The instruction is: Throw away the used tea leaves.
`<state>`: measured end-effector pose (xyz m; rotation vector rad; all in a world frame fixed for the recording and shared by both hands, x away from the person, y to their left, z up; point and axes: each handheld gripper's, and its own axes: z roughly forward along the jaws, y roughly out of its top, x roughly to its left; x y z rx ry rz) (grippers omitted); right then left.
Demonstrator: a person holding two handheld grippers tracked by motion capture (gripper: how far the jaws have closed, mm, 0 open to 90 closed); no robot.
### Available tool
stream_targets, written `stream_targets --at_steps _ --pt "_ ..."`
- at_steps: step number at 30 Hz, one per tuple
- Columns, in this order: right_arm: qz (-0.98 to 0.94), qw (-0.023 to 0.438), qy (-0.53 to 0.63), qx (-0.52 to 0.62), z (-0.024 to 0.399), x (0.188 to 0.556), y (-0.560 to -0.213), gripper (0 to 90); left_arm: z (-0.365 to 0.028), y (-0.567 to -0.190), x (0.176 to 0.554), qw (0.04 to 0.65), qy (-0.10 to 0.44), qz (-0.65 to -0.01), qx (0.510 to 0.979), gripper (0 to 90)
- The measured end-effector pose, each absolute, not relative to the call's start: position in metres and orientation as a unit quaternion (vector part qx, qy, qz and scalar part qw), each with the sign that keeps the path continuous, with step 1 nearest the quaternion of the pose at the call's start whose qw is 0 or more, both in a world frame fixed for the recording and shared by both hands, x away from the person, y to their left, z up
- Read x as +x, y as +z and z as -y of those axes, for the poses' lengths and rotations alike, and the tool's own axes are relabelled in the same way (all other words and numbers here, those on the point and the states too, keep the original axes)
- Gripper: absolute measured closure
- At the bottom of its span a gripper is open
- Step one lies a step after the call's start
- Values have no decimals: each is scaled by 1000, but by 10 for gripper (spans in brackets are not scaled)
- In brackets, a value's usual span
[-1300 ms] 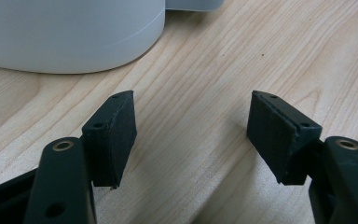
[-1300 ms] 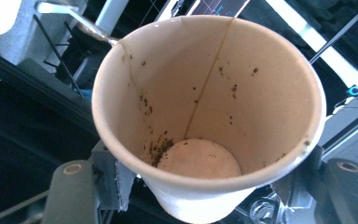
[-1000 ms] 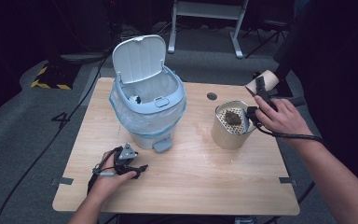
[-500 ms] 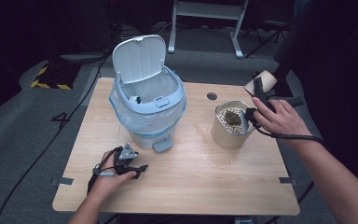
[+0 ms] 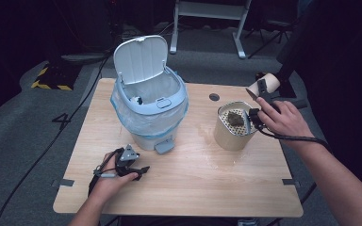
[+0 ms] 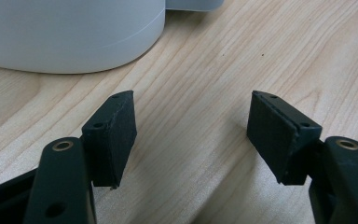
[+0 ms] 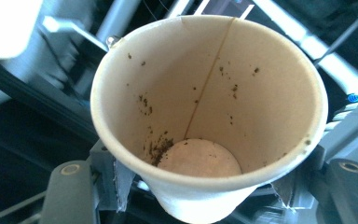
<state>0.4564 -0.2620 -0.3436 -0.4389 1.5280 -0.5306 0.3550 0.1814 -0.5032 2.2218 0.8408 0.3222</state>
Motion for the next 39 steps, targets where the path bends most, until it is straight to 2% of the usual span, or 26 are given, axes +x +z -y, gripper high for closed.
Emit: stream_targets --at_steps 6,10,16,20,25,31,39 --pt "-750 638 -140 -107 271 459 -335 333 -182 -503 355 363 125 -326 864 331" --pt "-802 595 -49 -13 282 462 -328 330 -181 -503 355 364 125 -327 863 331" --pt "-853 483 119 158 306 468 -326 325 -181 -503 355 364 125 -327 863 331" --pt "-848 364 268 278 326 471 -329 323 -181 -503 355 364 125 -327 863 331" --pt "-824 290 357 330 343 472 -332 322 -181 -503 355 363 125 -326 864 329" --pt "-806 232 415 353 352 468 -331 321 -181 -503 357 363 123 -323 865 315" --pt "-801 204 447 342 353 464 -324 320 -179 -503 360 363 122 -322 866 304"
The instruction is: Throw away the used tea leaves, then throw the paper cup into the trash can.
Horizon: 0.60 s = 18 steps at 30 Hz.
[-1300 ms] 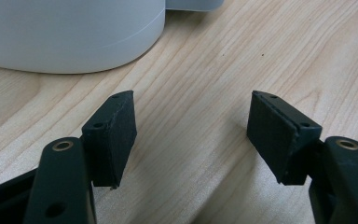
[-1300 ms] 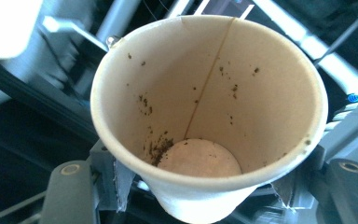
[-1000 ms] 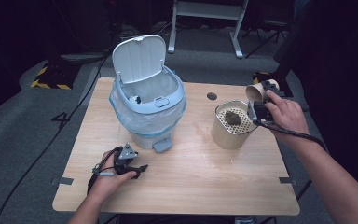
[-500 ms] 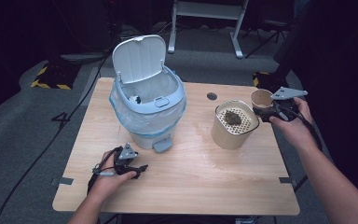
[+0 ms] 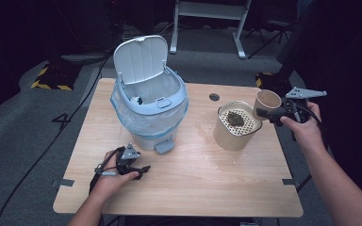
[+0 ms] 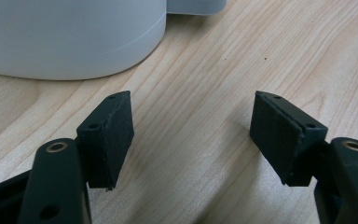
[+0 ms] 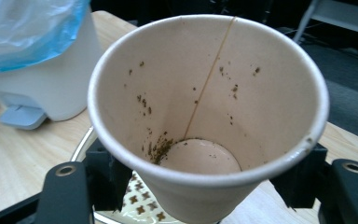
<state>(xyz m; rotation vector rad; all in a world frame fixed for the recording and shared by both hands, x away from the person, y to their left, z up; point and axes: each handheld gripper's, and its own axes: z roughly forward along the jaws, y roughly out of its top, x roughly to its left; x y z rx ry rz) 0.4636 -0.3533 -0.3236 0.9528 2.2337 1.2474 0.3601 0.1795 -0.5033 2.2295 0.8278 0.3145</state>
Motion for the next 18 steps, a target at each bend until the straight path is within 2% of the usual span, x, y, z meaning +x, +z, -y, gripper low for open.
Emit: stream_targets --at_steps 13,18 --pt "-816 192 453 303 339 464 -301 320 -179 -503 361 363 122 -322 866 301" --pt "-824 189 454 283 327 466 -290 320 -178 -504 361 360 116 -311 872 233"
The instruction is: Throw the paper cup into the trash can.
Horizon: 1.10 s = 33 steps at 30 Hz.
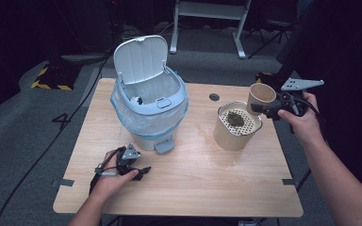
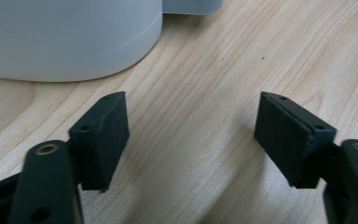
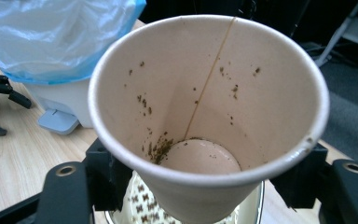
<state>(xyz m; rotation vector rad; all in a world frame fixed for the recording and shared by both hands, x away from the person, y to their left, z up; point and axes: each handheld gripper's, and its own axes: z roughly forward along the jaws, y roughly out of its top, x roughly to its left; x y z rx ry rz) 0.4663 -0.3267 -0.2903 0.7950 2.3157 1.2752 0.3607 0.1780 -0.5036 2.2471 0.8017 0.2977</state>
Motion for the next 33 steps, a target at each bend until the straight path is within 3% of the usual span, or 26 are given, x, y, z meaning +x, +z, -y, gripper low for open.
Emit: stream_targets --at_steps 3,33 --pt "-825 192 457 272 319 469 -284 320 -176 -504 360 356 114 -305 876 176" --pt "-829 172 495 198 228 491 -233 318 -178 -504 361 352 121 -321 871 167"
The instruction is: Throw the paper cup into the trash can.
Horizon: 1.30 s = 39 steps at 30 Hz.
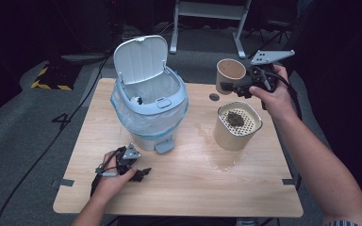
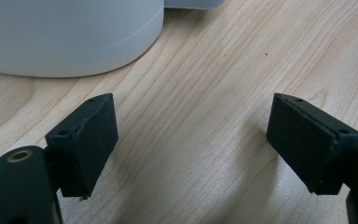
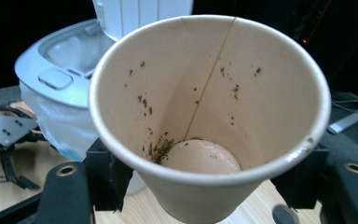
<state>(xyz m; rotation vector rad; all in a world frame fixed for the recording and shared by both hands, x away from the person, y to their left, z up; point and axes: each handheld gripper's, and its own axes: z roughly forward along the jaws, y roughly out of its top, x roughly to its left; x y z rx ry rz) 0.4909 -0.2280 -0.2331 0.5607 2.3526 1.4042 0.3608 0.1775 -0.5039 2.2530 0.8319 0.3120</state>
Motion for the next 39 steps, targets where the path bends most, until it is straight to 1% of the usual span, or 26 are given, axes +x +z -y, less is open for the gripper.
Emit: stream_targets --at_steps 17,25,31,39 --pt "-826 146 519 163 168 505 -225 317 -177 -504 362 350 122 -332 867 148" --pt "-821 122 537 149 134 511 -224 315 -177 -504 362 349 124 -332 867 146" --pt "-823 112 541 133 106 516 -229 310 -177 -504 362 350 123 -333 867 146" --pt "-827 99 537 131 82 521 -239 309 -177 -504 362 350 123 -333 867 146"
